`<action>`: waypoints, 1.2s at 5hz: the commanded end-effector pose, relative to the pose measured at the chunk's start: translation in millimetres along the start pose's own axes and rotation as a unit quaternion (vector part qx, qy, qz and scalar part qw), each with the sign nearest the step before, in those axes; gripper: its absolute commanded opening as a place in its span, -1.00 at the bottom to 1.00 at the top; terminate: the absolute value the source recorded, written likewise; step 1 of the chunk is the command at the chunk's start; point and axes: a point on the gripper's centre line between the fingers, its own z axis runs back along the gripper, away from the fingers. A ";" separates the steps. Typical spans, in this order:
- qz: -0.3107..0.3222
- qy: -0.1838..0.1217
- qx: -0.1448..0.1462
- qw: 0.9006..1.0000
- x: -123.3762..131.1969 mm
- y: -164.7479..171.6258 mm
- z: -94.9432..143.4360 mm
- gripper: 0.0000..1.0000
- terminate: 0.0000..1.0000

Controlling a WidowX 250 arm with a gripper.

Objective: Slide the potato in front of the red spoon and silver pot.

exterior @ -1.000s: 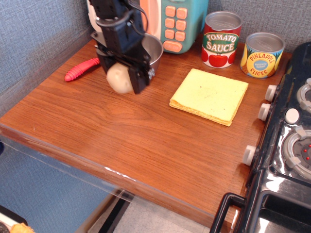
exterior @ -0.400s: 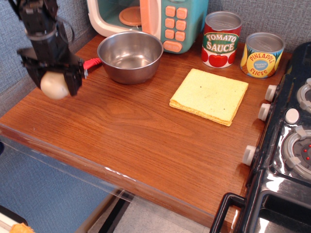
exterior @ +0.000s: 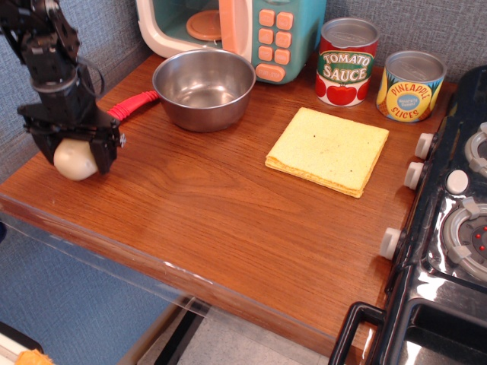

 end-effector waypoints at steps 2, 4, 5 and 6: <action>-0.014 -0.003 0.002 1.000 -12.1 10.7 23.9 1.00 -1.00; -0.044 -0.057 -0.020 0.997 -3.9 5.0 78.1 1.00 -1.00; -0.064 -0.057 -0.020 0.996 -1.4 1.8 92.2 1.00 -1.00; -0.083 -0.044 -0.030 0.995 -0.5 -4.0 90.6 1.00 -1.00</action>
